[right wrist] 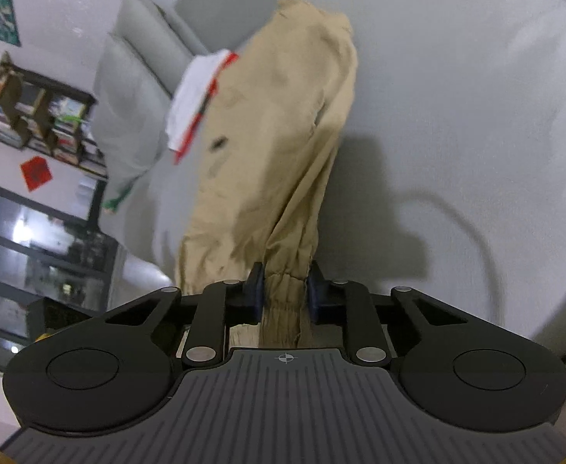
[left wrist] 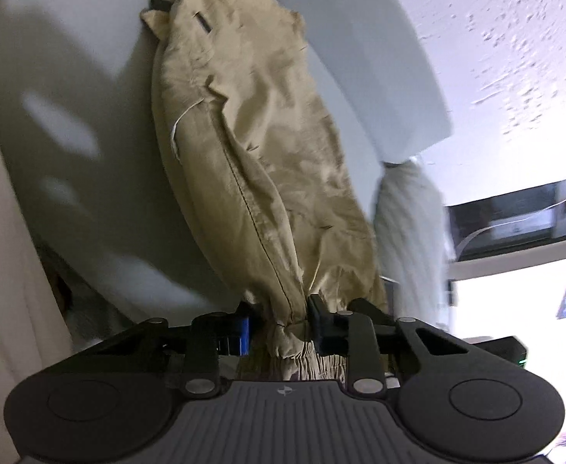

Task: Fold clothes
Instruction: 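Lift the cuffs and fold them over toward the waistband, then release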

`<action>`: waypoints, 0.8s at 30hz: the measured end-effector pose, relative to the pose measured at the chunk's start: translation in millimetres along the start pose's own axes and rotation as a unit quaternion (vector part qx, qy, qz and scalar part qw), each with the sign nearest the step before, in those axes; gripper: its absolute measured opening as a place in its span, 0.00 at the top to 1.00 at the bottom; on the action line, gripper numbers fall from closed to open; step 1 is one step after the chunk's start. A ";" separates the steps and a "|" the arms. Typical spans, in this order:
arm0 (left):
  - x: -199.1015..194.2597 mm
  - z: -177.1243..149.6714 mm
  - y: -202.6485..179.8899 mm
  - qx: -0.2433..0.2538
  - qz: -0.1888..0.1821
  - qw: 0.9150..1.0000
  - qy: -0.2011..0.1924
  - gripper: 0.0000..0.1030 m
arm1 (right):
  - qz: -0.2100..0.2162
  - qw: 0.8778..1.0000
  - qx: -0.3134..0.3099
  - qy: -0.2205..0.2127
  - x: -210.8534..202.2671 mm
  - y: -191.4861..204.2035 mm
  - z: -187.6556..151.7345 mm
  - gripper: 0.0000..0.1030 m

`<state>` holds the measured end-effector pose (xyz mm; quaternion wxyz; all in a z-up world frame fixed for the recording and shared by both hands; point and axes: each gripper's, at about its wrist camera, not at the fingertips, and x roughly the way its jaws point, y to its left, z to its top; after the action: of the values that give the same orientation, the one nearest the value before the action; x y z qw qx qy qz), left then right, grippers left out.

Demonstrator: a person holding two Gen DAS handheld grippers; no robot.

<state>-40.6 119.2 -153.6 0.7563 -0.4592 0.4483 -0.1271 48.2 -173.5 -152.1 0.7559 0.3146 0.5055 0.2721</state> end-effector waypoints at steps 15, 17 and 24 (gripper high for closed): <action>-27.5 -5.7 -36.9 0.024 0.047 0.999 0.007 0.78 | -0.039 0.995 0.091 0.025 -55.0 22.6 -22.7 0.78; -31.7 5.1 -42.5 0.017 0.044 0.999 -0.012 0.78 | -0.032 0.995 0.088 0.016 -56.7 32.5 -12.0 0.78; -13.3 47.2 -48.2 -0.028 0.074 0.996 -0.046 0.78 | -0.039 0.995 0.091 -0.010 -37.7 58.6 29.4 0.77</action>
<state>0.0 128.2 -98.8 0.7700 -0.4512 0.4496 -0.0369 57.3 -168.5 -77.1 0.7388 0.3650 0.5329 0.1921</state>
